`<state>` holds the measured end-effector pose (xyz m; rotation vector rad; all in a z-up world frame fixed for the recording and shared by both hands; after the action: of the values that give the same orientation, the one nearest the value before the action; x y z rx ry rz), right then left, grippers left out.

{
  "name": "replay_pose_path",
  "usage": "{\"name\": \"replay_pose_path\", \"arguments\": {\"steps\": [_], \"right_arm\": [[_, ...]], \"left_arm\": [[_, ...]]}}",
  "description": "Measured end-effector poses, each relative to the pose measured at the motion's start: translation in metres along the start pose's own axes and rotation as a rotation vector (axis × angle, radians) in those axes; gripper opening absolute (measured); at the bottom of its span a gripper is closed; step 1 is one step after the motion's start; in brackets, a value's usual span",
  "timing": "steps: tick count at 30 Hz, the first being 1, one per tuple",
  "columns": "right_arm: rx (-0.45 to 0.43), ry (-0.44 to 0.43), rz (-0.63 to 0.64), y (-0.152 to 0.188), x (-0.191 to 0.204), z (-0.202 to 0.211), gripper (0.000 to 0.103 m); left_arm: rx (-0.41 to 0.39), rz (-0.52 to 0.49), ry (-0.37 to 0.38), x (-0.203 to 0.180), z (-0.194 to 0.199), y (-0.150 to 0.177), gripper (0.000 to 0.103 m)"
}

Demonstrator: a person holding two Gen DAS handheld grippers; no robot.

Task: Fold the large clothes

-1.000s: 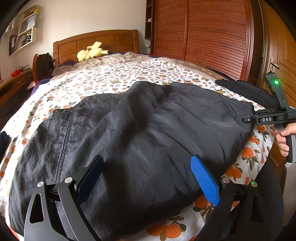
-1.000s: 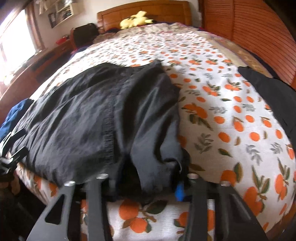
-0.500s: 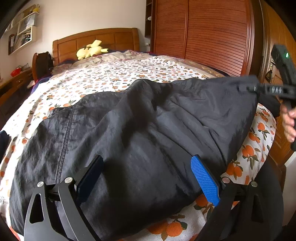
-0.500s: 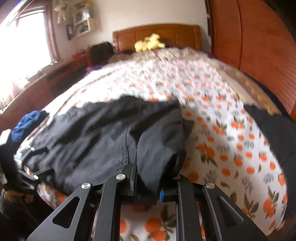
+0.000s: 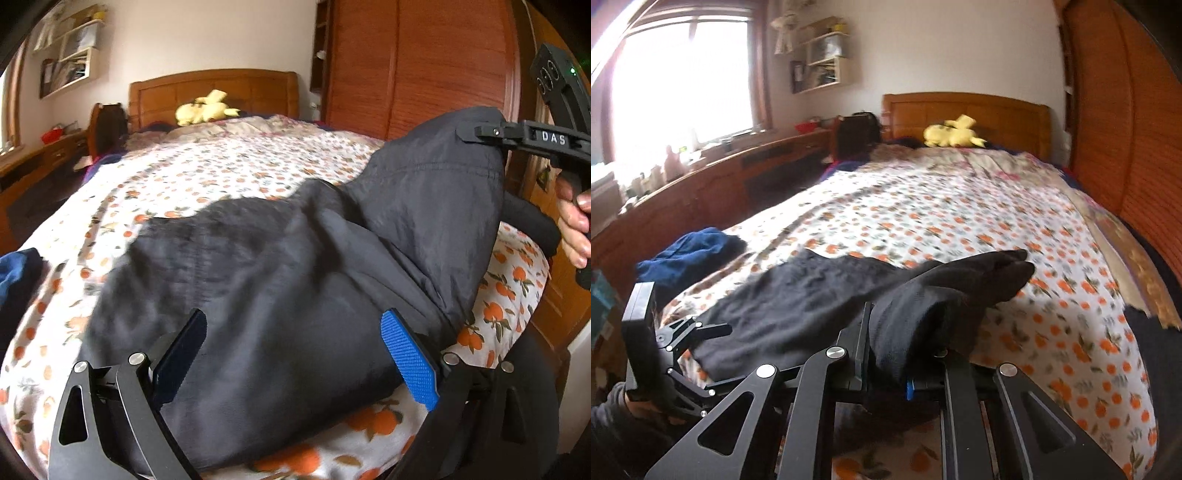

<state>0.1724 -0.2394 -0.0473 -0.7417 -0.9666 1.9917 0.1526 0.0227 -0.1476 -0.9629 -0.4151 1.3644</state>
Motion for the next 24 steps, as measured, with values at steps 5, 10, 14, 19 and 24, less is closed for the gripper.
{"name": "replay_pose_path", "arguments": {"steps": [5, 10, 14, 19, 24], "right_arm": [[-0.032, -0.066, 0.084, -0.034, 0.043, -0.019, 0.011], [-0.076, -0.15, 0.152, -0.065, 0.092, -0.04, 0.011], [-0.092, -0.243, 0.188, -0.081, 0.131, -0.06, 0.011], [-0.012, -0.35, 0.197, -0.073, 0.173, -0.096, 0.018], [-0.004, -0.346, 0.237, -0.07, 0.19, -0.099, 0.043]], "left_arm": [[-0.046, 0.063, -0.036, 0.028, 0.033, -0.01, 0.096], [-0.086, 0.082, -0.121, 0.058, 0.063, -0.012, 0.096], [-0.096, 0.1, -0.196, 0.083, 0.083, -0.011, 0.096], [-0.109, 0.137, -0.25, 0.108, 0.106, -0.01, 0.096], [-0.117, 0.147, -0.27, 0.116, 0.121, -0.011, 0.096]]}}
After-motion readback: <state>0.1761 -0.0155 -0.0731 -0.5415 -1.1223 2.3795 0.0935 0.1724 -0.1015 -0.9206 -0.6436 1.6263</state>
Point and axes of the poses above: each gripper's, at about its wrist camera, not at the fingertips, and z roughly against the way its jaws point, x to its left, y to its underside, the point moved 1 cm from there along -z, roughly the way its jaws point, and after that the axes turned 15 degrees about z, right-handed, at the moved point
